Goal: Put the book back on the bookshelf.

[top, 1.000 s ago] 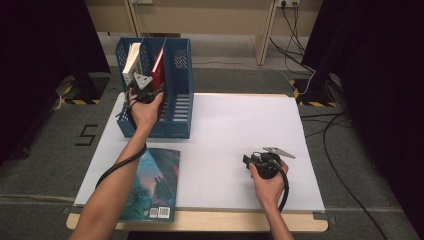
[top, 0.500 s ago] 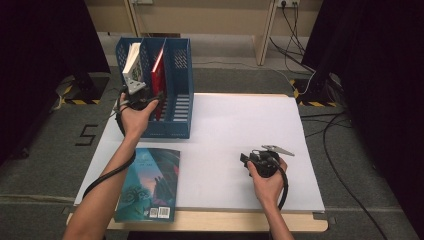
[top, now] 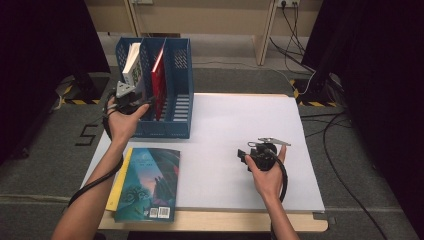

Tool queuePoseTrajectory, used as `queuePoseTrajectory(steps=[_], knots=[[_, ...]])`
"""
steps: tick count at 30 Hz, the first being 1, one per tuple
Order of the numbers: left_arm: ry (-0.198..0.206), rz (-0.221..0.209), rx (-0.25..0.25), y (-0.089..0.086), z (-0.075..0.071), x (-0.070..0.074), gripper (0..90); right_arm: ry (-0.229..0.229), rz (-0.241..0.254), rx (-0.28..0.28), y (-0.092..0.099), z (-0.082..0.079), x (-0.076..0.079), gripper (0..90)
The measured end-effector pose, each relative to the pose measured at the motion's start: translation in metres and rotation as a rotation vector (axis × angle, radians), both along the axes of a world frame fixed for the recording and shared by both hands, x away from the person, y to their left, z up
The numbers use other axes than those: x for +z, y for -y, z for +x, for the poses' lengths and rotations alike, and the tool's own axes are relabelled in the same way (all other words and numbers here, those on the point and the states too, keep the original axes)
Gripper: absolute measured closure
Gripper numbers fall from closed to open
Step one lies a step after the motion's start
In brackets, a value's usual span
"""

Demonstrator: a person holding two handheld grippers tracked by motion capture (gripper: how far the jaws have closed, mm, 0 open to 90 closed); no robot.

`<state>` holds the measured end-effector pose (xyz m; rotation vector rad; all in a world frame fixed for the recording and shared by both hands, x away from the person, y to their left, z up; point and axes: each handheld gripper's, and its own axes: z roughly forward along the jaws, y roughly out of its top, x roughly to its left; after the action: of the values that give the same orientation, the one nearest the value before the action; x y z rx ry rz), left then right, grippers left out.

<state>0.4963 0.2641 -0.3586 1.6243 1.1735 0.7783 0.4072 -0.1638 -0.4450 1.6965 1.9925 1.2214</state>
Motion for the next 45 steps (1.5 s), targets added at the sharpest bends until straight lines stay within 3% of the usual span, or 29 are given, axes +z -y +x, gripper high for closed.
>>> queuePoseTrajectory(steps=[9, 19, 31, 34, 37, 45], knots=[[-0.047, -0.003, -0.019, -0.016, -0.025, -0.011, 40.9, 0.004, 0.027, -0.010, -0.002, 0.003, 0.004, 51.2], [-0.173, 0.007, -0.065, -0.034, -0.064, -0.047, 43.5, -0.029, 0.056, 0.029, -0.019, 0.011, 0.001, 51.7], [-0.278, -0.028, -0.075, -0.050, -0.107, -0.083, 43.1, -0.066, 0.076, 0.128, -0.063, 0.022, 0.002, 51.6], [-0.288, -0.040, -0.068, -0.054, -0.113, -0.088, 42.9, -0.085, 0.070, 0.155, -0.076, 0.025, 0.002, 51.5], [-0.305, -0.045, -0.062, -0.057, -0.118, -0.094, 42.2, -0.123, 0.096, 0.189, -0.088, 0.029, -0.001, 51.2], [-0.324, -0.071, -0.062, -0.057, -0.124, -0.102, 41.1, -0.153, 0.084, 0.259, -0.121, 0.041, -0.003, 50.5]])
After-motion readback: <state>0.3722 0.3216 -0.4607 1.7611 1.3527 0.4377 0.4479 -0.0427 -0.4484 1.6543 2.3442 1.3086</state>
